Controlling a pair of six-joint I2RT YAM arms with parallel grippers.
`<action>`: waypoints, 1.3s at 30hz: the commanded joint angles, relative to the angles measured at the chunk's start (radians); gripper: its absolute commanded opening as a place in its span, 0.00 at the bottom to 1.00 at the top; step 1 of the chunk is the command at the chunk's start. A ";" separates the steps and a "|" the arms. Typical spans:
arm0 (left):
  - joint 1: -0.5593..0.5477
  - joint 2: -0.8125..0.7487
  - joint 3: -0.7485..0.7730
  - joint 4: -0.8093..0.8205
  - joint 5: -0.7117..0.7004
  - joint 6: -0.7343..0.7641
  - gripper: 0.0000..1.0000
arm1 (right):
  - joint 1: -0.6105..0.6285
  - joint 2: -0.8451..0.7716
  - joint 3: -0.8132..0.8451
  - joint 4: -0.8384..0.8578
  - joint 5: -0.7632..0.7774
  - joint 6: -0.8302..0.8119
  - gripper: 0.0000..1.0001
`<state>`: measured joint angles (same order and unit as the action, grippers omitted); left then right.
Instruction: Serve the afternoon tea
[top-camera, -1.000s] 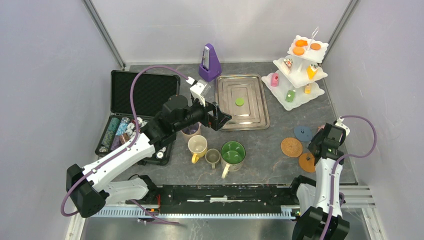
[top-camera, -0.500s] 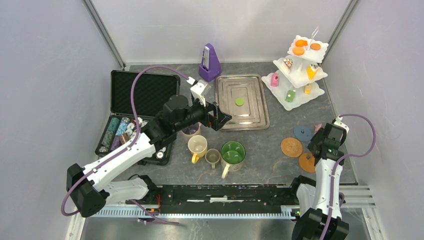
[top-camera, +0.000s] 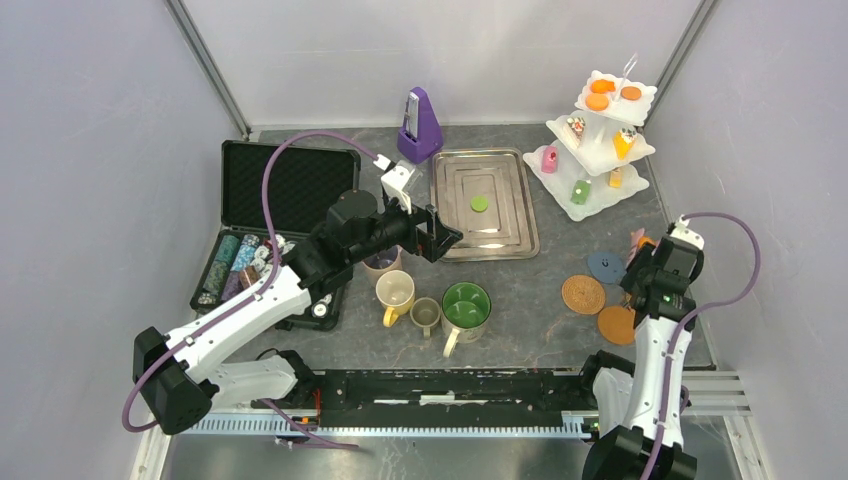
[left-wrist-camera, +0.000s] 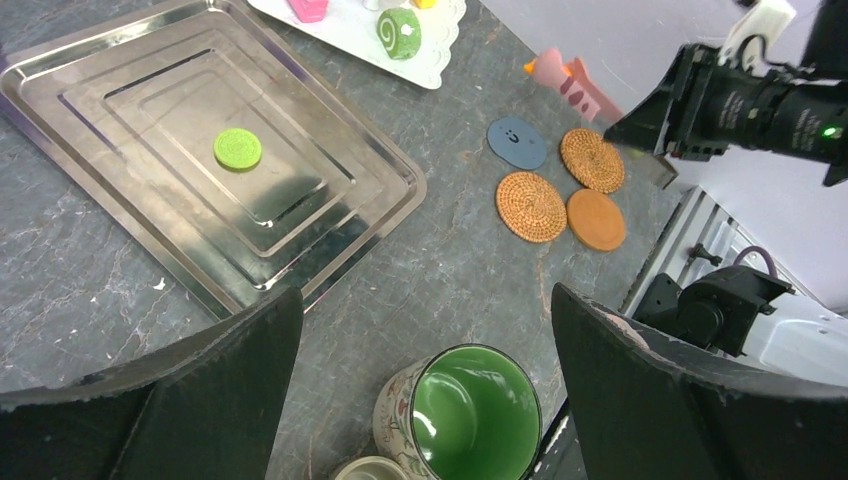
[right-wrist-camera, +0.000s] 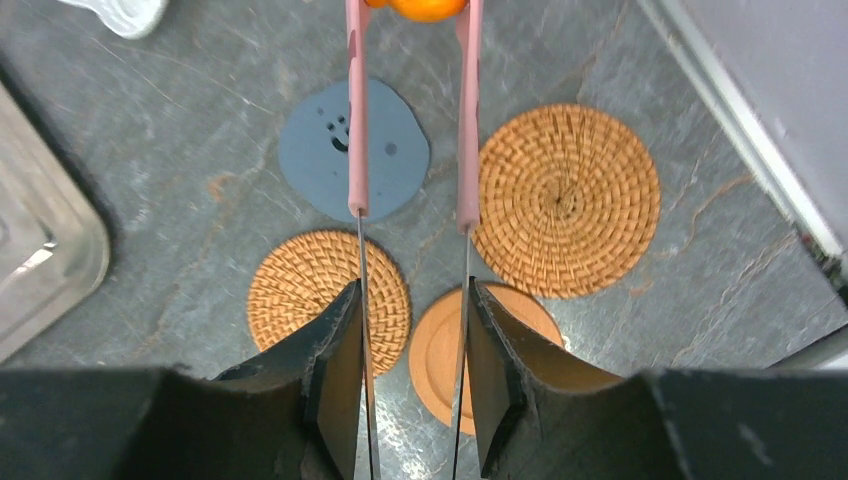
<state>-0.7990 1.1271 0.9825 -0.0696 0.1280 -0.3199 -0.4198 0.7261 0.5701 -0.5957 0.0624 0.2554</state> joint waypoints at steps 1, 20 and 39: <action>-0.006 -0.018 0.027 0.013 -0.028 0.073 0.99 | -0.002 -0.005 0.134 0.045 -0.035 -0.056 0.14; -0.004 -0.060 0.045 -0.002 -0.025 0.084 1.00 | 0.009 0.258 0.848 -0.006 -0.316 -0.057 0.12; 0.000 -0.066 0.048 -0.009 -0.037 0.096 1.00 | 0.009 0.497 0.914 0.108 -0.450 -0.046 0.14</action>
<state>-0.7990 1.0779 0.9890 -0.0814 0.1055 -0.2810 -0.4122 1.2232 1.4834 -0.5392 -0.3824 0.2287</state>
